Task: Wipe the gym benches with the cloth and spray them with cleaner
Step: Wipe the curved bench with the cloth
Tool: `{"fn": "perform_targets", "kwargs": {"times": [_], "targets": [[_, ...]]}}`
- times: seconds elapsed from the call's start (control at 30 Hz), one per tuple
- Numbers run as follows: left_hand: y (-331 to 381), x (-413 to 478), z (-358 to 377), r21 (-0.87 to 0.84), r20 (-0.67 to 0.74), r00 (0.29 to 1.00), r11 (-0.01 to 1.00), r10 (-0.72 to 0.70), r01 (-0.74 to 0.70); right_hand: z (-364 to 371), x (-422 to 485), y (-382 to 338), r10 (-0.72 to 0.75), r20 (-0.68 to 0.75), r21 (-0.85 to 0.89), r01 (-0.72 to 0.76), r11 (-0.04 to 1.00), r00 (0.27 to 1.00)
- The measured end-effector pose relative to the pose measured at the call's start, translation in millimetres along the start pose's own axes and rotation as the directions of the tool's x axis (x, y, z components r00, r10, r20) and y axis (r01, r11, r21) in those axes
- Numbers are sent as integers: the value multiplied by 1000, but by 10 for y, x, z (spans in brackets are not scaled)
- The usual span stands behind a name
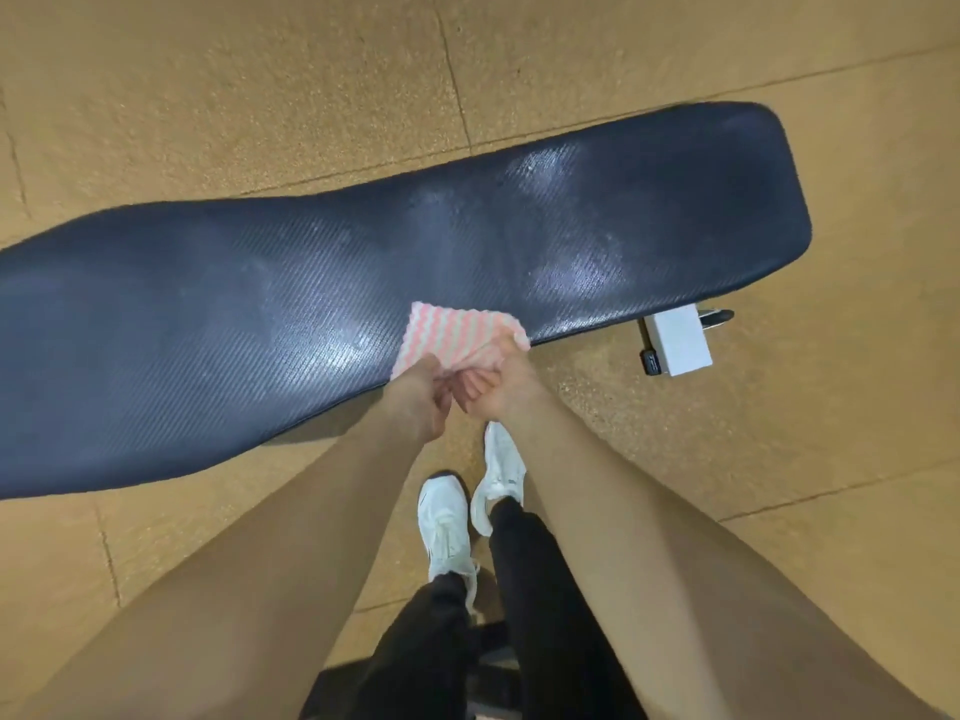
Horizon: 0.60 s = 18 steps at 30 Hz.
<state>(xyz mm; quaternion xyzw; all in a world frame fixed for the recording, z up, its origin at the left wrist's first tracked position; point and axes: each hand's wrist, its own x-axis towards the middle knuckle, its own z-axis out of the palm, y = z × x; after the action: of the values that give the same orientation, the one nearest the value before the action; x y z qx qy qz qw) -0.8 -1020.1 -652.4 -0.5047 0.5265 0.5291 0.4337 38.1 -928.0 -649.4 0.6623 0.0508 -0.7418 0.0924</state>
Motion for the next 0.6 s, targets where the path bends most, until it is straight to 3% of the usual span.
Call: {"fn": "perform_targets", "kwargs": {"times": [0.27,0.6], "targets": [[-208,-45,142,-10,126,989,997,71,-70,-260,52,-222,-112,52,143,103,984,992],[-527,-133,933,6,149,986,997,76,-78,-755,-65,-1048,-211,42,127,205,971,977]]}}
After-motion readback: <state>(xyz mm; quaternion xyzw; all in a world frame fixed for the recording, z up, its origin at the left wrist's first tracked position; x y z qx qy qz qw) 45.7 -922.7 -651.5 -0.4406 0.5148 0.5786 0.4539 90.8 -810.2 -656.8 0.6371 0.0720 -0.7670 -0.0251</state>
